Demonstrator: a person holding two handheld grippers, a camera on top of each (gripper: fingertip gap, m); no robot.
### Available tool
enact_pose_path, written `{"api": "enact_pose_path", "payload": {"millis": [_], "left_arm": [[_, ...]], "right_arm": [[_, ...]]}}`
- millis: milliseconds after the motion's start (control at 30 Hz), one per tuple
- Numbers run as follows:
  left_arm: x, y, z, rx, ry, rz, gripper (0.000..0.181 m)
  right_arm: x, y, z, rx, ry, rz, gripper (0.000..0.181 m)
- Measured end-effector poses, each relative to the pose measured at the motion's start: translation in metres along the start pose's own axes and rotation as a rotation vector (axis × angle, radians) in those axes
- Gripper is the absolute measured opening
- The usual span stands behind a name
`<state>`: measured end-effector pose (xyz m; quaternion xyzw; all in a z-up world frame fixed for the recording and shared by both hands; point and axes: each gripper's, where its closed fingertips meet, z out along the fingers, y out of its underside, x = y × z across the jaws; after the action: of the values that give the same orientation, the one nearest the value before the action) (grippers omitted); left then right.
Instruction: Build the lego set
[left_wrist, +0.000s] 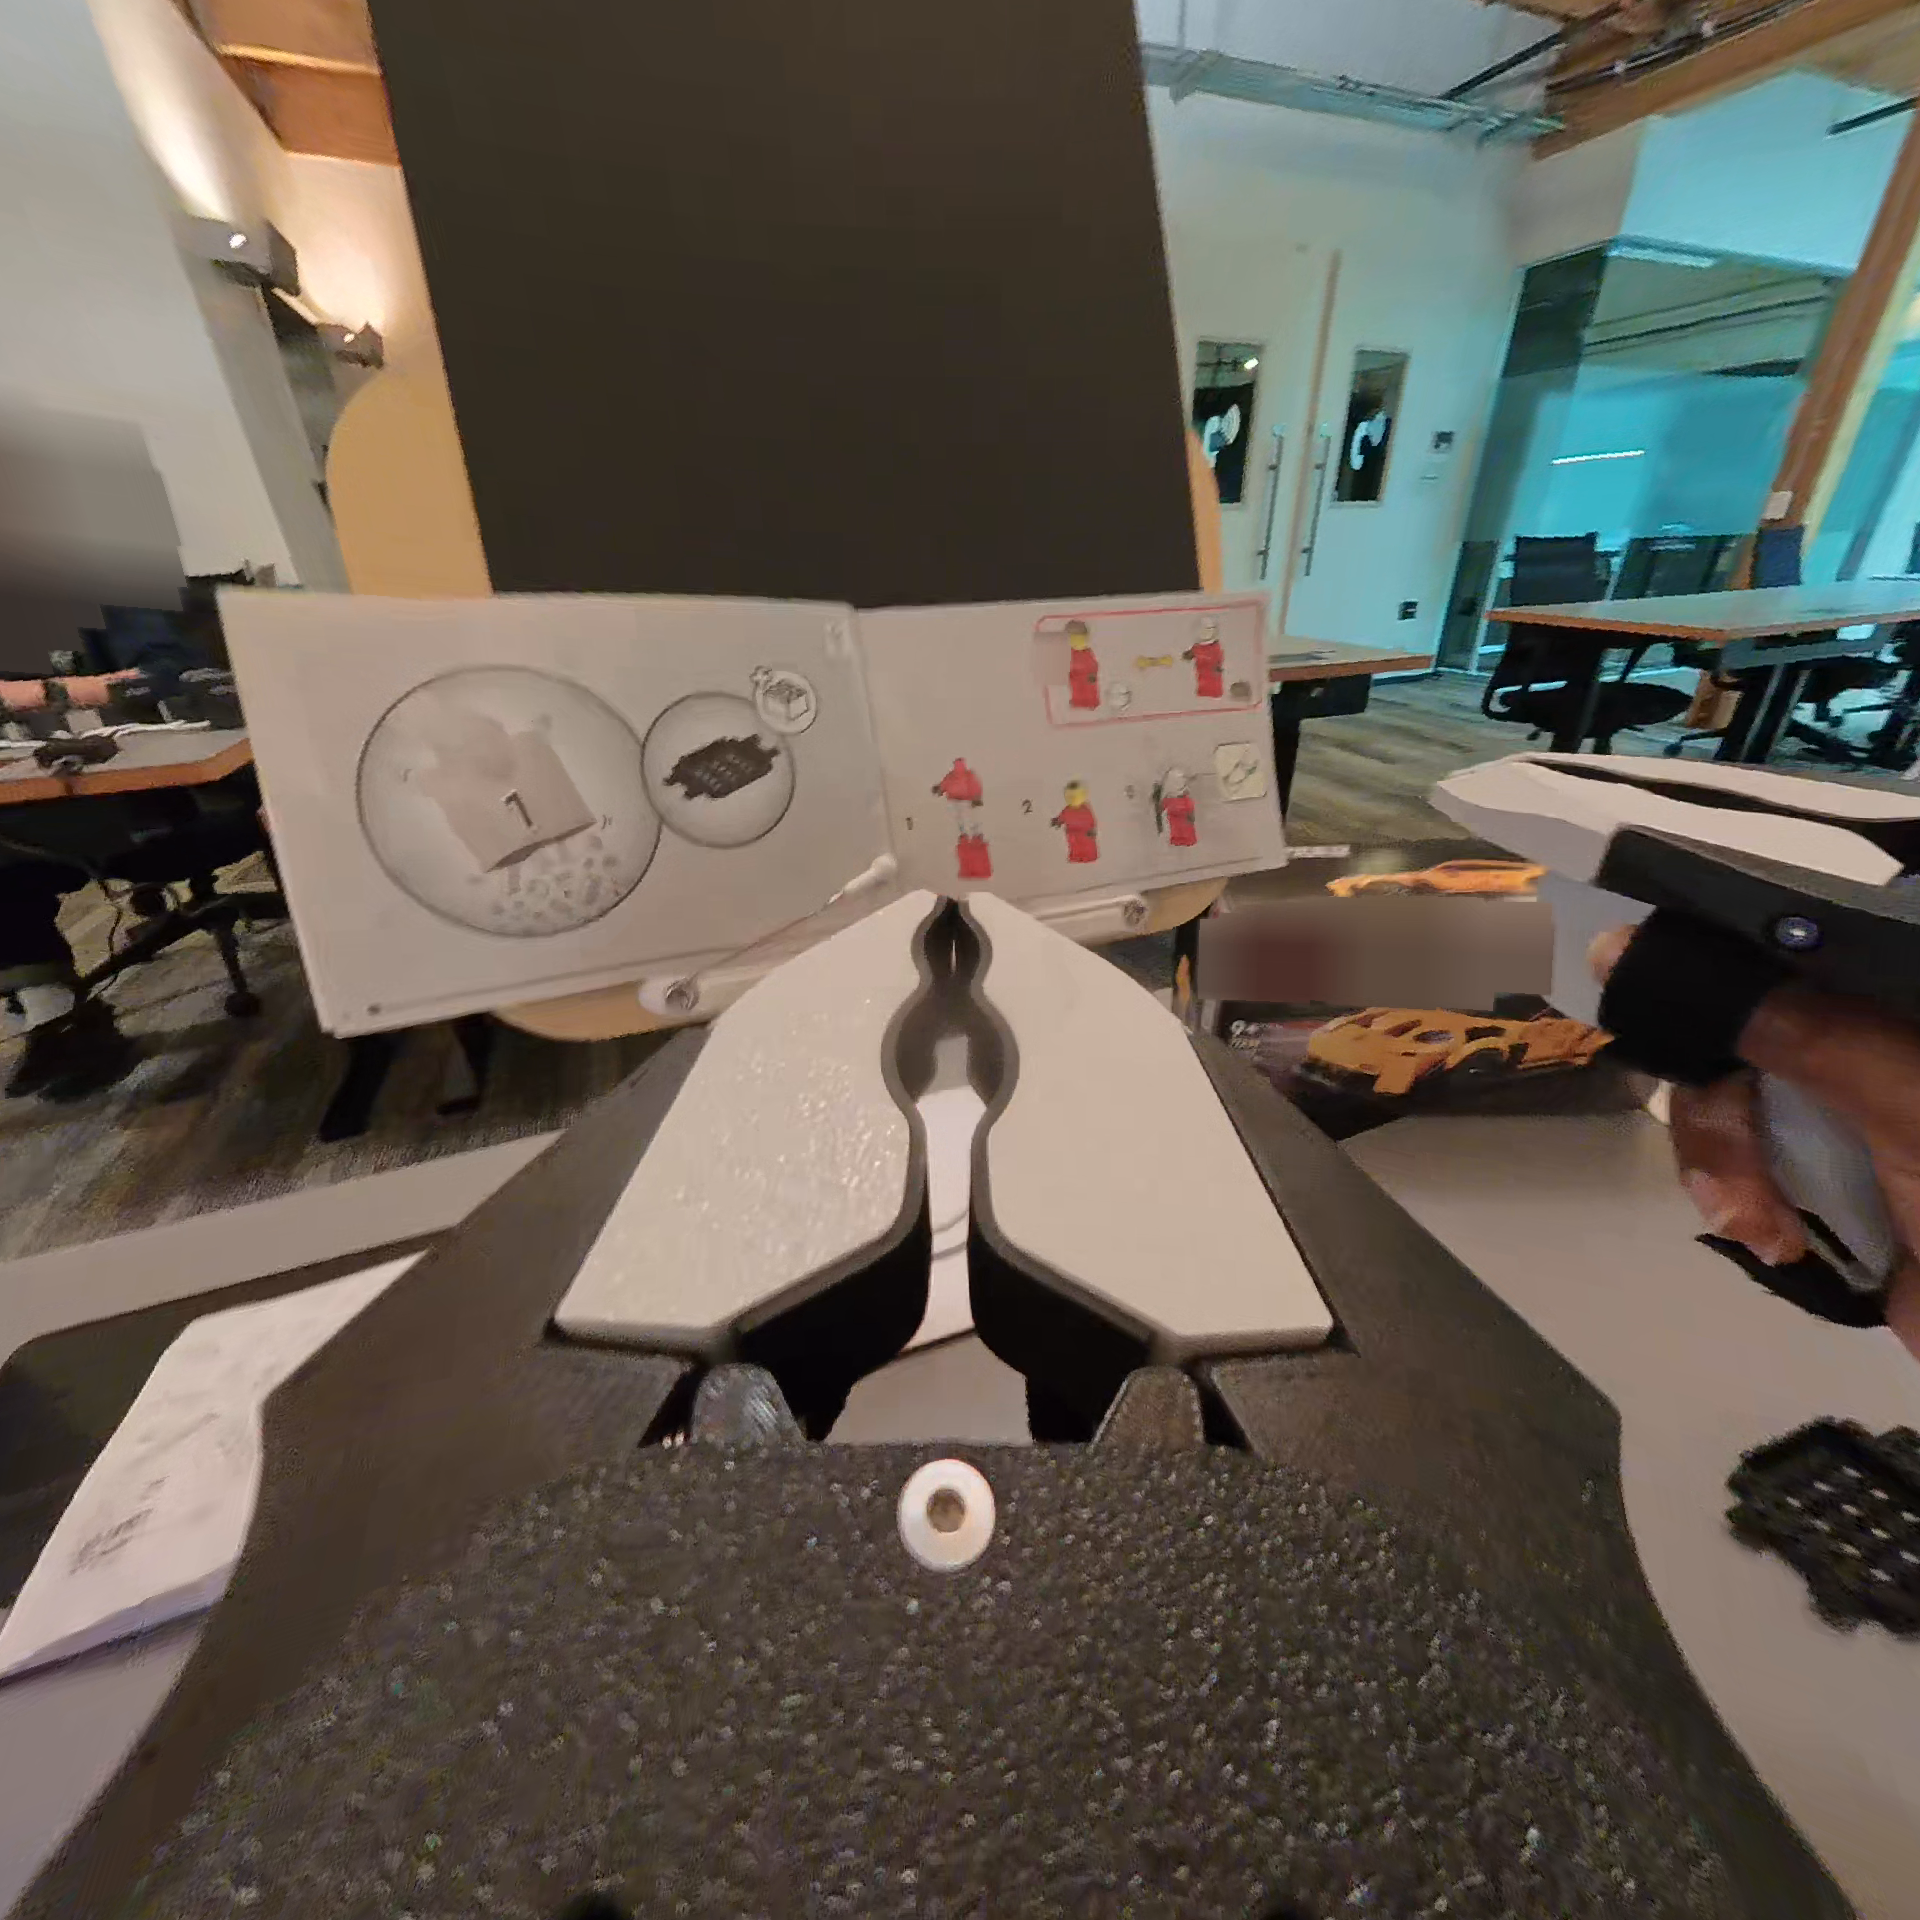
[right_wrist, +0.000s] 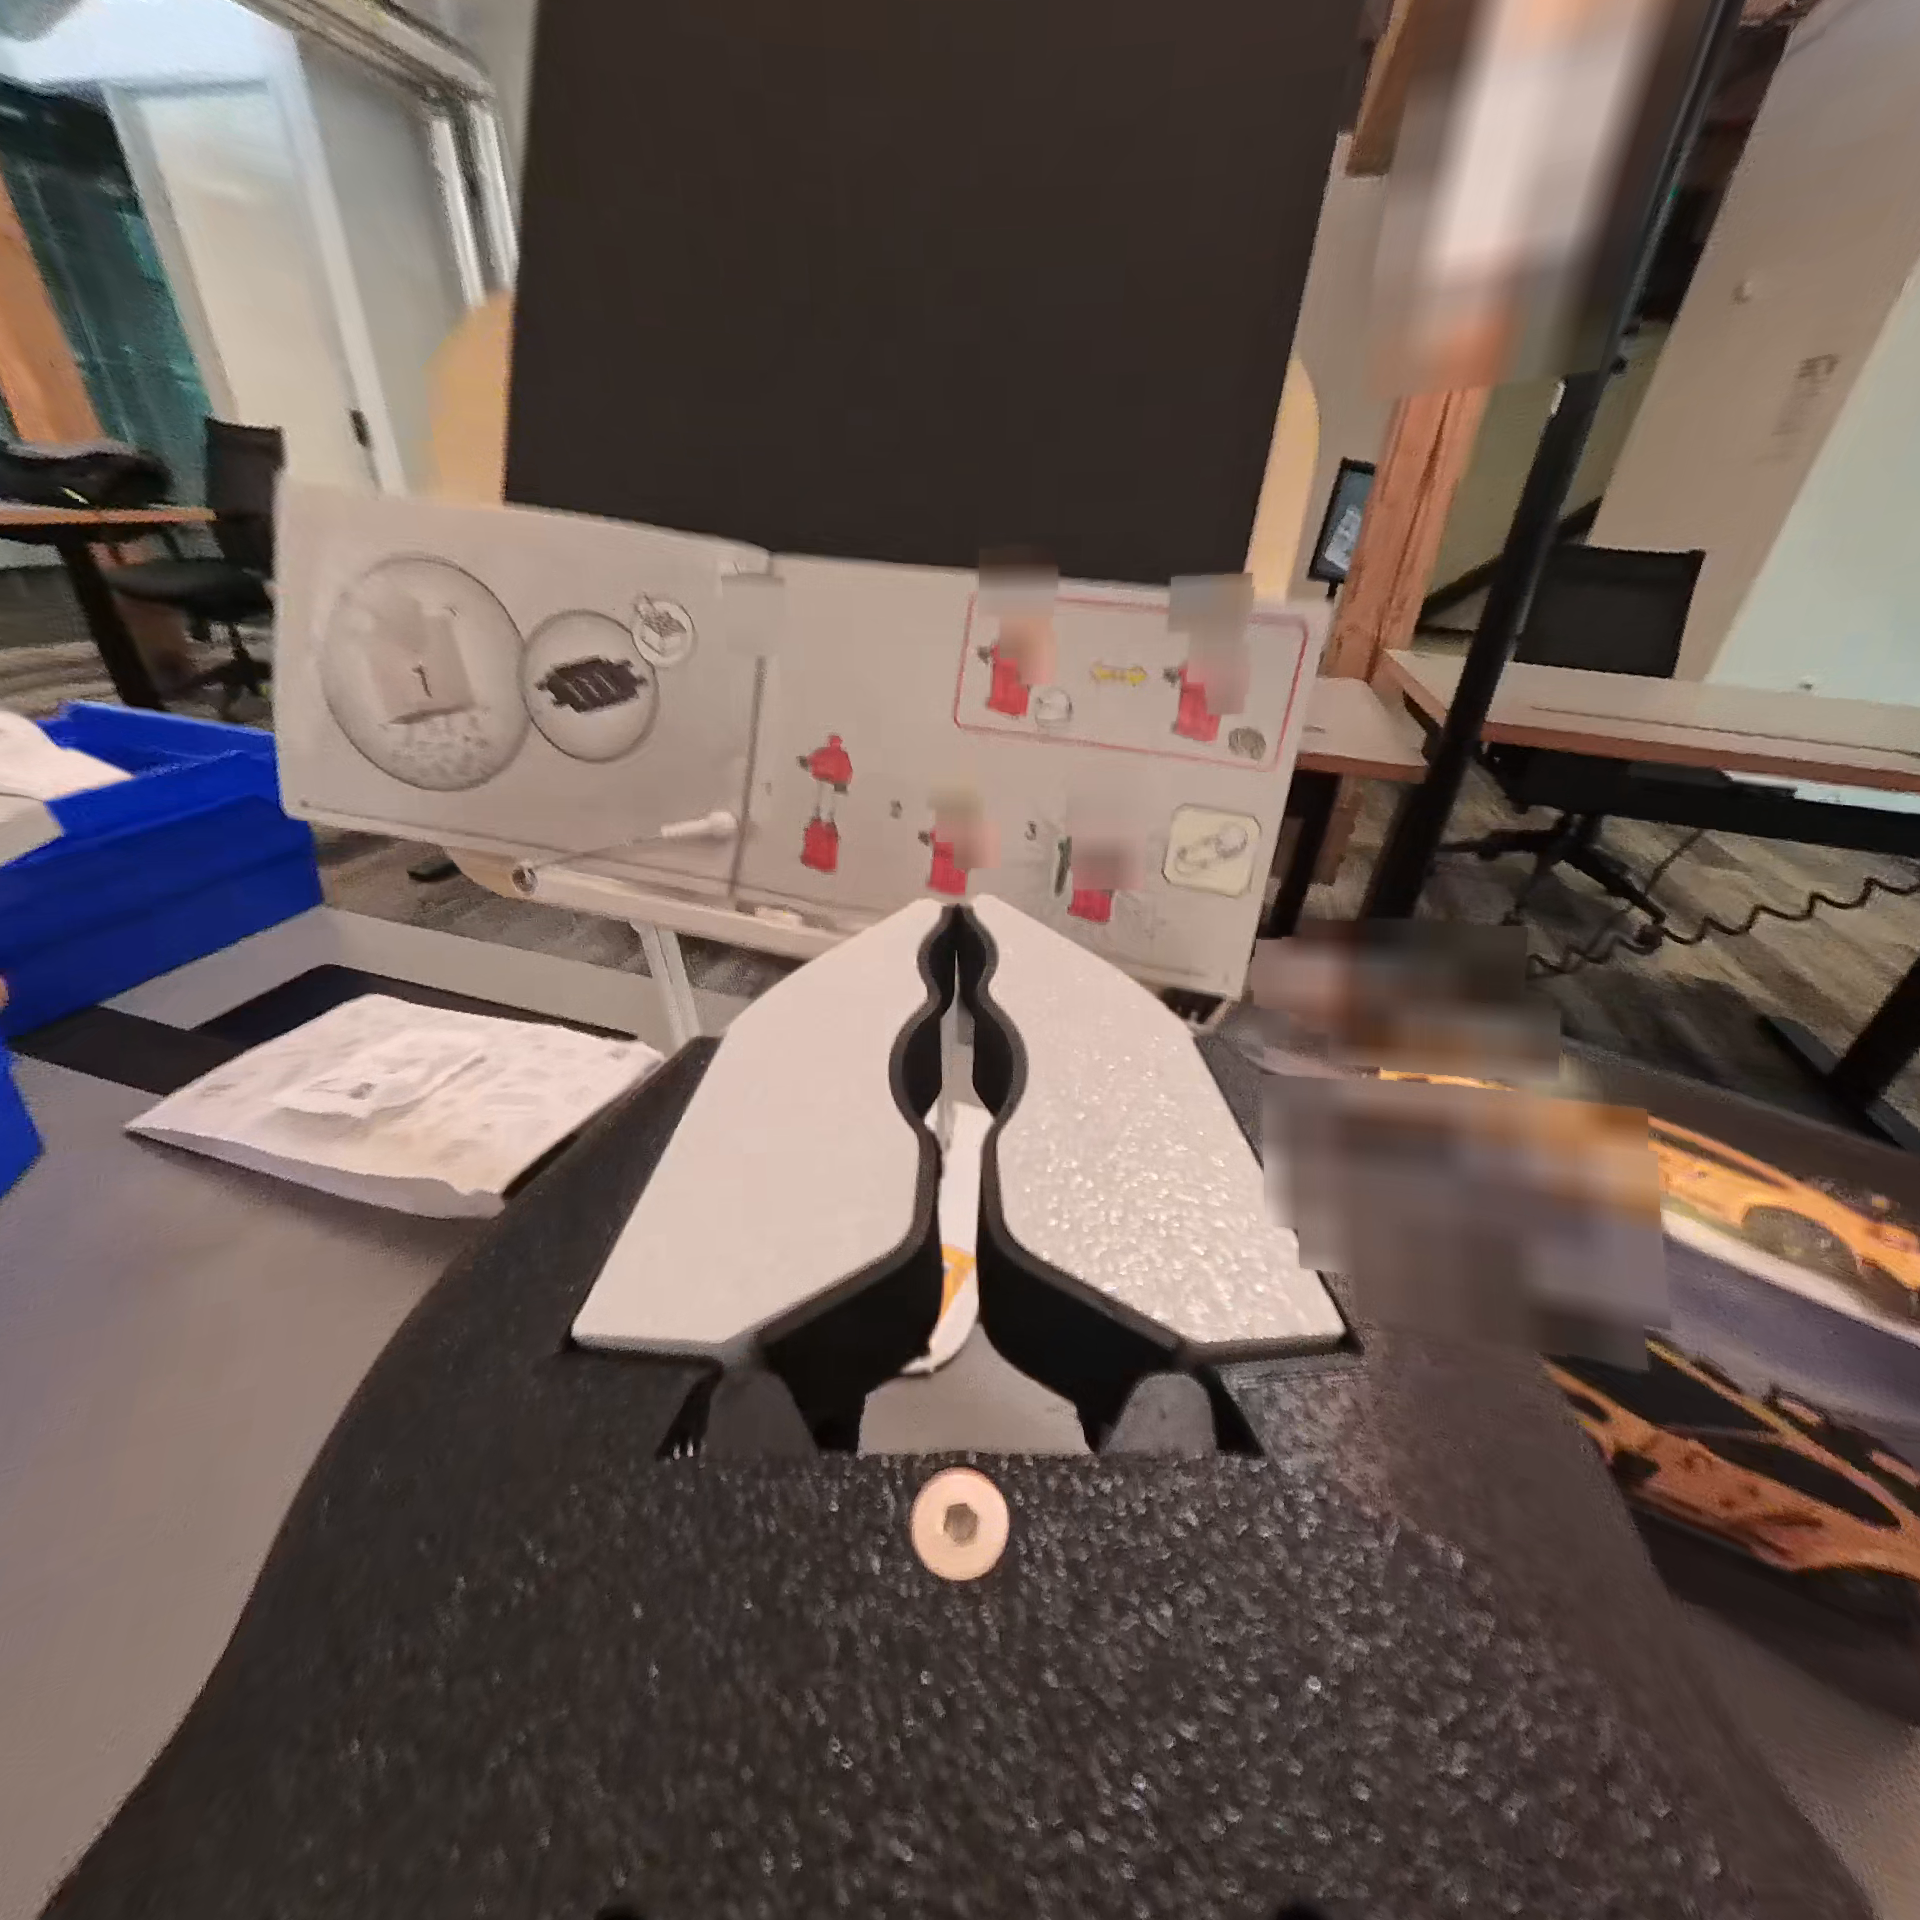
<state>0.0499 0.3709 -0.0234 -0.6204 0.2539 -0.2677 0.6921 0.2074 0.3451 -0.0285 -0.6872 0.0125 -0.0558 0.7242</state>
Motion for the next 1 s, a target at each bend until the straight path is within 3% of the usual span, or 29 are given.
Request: {"api": "enact_pose_path", "payload": {"millis": [133,233,467,1000], "left_arm": [[-0.015,0.036,0.004,-0.058,-0.036,0.014,0.000],[-0.021,0.044,0.006,-0.069,-0.048,0.030,0.000],[-0.023,0.040,0.007,-0.053,-0.049,0.074,0.000],[-0.014,0.044,0.005,-0.063,0.060,-0.026,0.000]], "right_arm": [[0.012,0.038,0.004,-0.065,0.051,-0.063,0.000],[0.017,0.053,0.009,-0.101,0.053,-0.032,0.000],[0.005,0.046,0.010,-0.072,0.049,-0.068,0.000],[-0.002,0.048,0.010,-0.071,0.002,-0.059,0.000]]}}
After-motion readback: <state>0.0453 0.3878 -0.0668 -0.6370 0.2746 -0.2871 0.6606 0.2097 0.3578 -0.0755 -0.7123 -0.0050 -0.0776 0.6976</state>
